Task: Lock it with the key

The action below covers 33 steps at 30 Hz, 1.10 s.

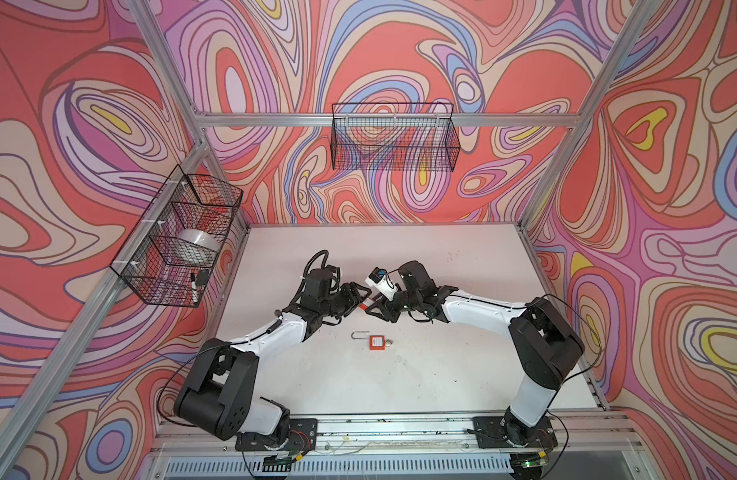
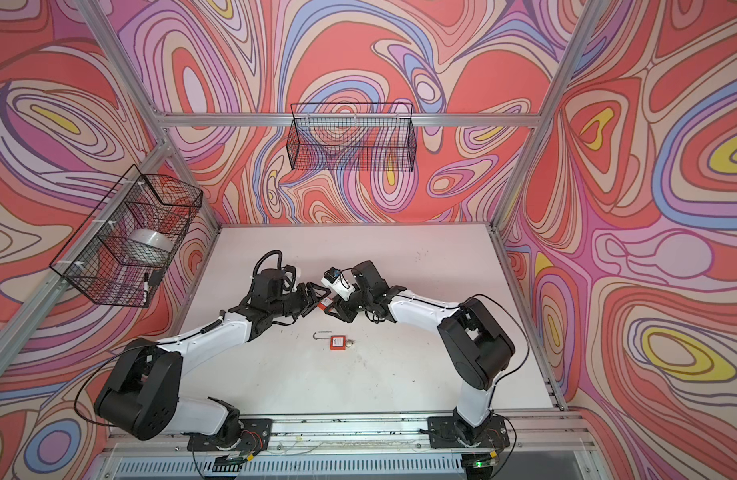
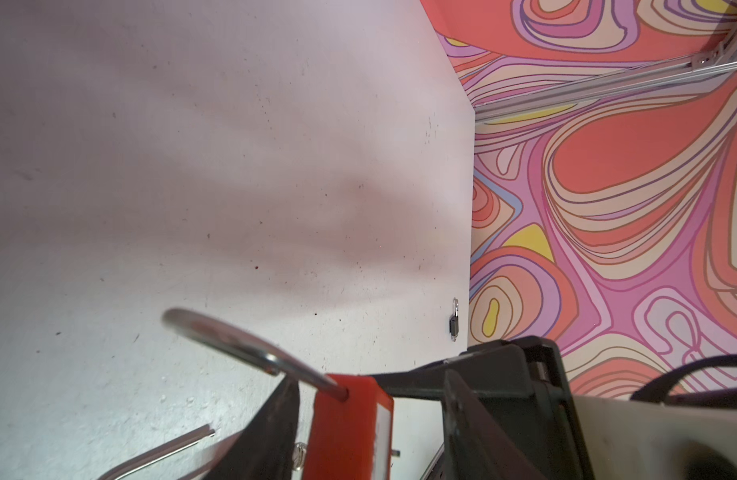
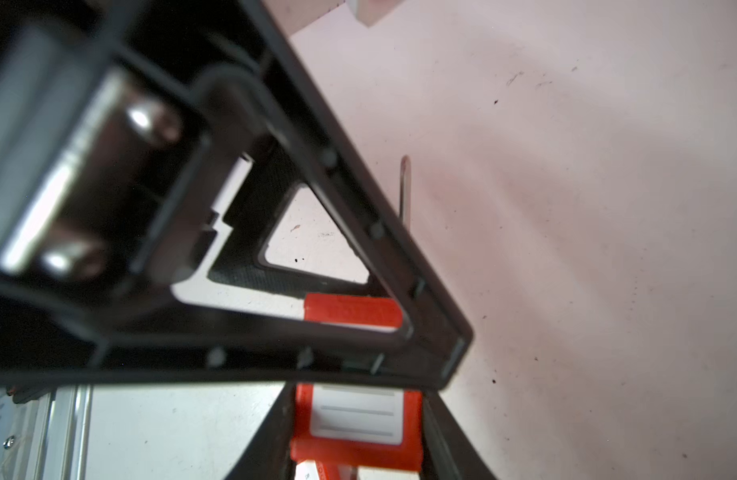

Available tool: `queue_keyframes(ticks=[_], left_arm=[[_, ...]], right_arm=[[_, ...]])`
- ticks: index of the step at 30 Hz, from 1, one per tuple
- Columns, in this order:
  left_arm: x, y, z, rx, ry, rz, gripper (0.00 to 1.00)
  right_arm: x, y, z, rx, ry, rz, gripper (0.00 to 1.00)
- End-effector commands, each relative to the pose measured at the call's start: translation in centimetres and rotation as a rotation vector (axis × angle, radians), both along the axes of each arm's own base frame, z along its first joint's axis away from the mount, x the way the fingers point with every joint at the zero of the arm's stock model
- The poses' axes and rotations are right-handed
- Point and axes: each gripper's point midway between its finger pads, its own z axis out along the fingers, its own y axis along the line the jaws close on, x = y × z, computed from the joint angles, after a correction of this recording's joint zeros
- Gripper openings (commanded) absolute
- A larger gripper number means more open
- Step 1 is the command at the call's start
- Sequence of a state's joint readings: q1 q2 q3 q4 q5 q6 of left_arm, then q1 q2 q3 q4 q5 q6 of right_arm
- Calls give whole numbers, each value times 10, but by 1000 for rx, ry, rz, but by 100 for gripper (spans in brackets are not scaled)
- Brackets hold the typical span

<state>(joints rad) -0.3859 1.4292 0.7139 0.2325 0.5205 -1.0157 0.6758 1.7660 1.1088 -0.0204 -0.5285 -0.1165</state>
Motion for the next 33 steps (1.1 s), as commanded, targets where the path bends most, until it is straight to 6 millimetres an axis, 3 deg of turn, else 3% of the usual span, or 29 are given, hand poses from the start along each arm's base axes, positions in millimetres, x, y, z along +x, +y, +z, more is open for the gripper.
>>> queue_keyframes(ticks=[1, 5, 9, 12, 15, 16, 18, 20, 27, 33], left_arm=[[7, -6, 20, -24, -47, -11, 55], [5, -5, 21, -16, -46, -15, 51], [4, -7, 23, -33, -46, -19, 37], [5, -7, 25, -35, -51, -11, 20], [7, -6, 28, -36, -63, -3, 5], [8, -6, 30, -38, -68, 0, 1], [10, -5, 34, -39, -79, 7, 0], [12, -4, 40, -38, -100, 18, 0], [27, 4, 81, -108, -269, 109, 0], [37, 13, 117, -201, -428, 194, 0]], right_arm=[[-1, -3, 20, 57, -17, -4, 29], [3, -6, 24, 70, -15, -12, 29], [4, -2, 26, 81, -18, 1, 31], [6, -1, 26, 80, -22, 0, 31], [8, -1, 30, 87, -32, -3, 40], [8, -1, 31, 87, -37, -7, 50], [9, -5, 32, 89, -48, -23, 68], [11, -13, 38, 120, -49, -59, 76], [34, -52, 75, 409, 140, -253, 79], [45, -51, 97, 581, 445, -349, 79]])
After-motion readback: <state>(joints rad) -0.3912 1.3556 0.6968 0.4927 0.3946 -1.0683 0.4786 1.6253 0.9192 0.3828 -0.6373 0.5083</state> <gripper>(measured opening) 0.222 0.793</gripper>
